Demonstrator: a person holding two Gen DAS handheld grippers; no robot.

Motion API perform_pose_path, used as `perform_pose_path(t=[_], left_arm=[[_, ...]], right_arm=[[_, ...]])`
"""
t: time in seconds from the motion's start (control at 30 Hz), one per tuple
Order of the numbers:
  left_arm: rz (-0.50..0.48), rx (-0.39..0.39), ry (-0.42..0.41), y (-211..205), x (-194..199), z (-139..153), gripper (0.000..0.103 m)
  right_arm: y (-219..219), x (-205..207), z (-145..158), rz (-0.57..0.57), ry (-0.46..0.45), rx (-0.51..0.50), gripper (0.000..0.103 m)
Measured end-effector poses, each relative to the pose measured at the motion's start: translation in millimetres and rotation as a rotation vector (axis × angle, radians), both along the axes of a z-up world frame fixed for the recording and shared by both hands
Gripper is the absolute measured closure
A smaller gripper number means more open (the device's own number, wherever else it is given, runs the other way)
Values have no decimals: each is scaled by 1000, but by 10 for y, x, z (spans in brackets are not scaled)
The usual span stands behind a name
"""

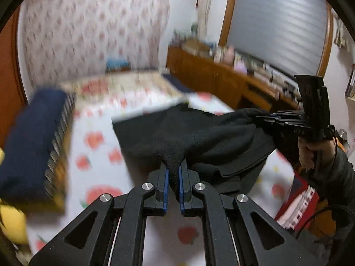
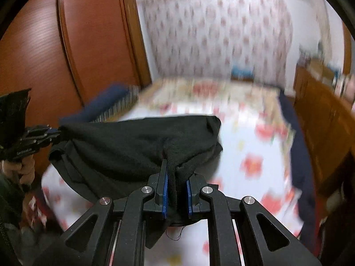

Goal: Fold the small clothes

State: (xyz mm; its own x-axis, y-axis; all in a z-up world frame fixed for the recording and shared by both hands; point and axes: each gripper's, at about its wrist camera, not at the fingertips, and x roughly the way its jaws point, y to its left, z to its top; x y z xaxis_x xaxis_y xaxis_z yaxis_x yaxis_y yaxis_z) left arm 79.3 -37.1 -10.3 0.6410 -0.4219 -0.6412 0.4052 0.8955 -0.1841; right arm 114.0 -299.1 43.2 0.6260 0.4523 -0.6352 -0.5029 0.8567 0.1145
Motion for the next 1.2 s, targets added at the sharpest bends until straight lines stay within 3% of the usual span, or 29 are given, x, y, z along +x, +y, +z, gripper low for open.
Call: perform_pose_path(t=[0.1, 0.3, 0.43, 0.7, 0.83, 0.9, 0.97, 1.0, 1.07, 1.13, 1.2], left_arm=[[1, 16, 36, -42, 134, -133, 95], [33, -15, 0, 44, 551, 58, 95], [87, -16, 13, 181, 972, 58, 95], [135, 3, 49, 250, 1488, -76, 95], [134, 7, 97, 244, 1617, -191, 95], [133, 15, 109, 234, 1644, -221, 88], [140, 23, 95, 242, 1634, -209, 73], [136, 20, 85, 236, 1624, -187, 59], [125, 9, 76, 254, 1593, -151, 53], [116, 2, 74, 265, 1532, -138, 30], [119, 0, 66, 299, 1434, -159, 25]], right_arm=[[-9, 204, -113, 0, 35, 24, 91], [-72, 357, -78, -4, 29, 109, 90], [-4, 746, -141, -19, 37, 149, 90], [247, 1501, -346, -35, 74, 128, 90], [312, 1678, -357, -53, 104, 97, 80], [318, 1732, -316, -48, 113, 92, 76], [307, 1654, -195, -50, 99, 61, 62], [302, 1611, -120, -59, 85, 44, 60], [272, 1598, -35, -65, 64, 45, 55], [259, 1516, 21, -54, 33, 31, 54], [263, 1408, -18, -35, 6, -3, 54]])
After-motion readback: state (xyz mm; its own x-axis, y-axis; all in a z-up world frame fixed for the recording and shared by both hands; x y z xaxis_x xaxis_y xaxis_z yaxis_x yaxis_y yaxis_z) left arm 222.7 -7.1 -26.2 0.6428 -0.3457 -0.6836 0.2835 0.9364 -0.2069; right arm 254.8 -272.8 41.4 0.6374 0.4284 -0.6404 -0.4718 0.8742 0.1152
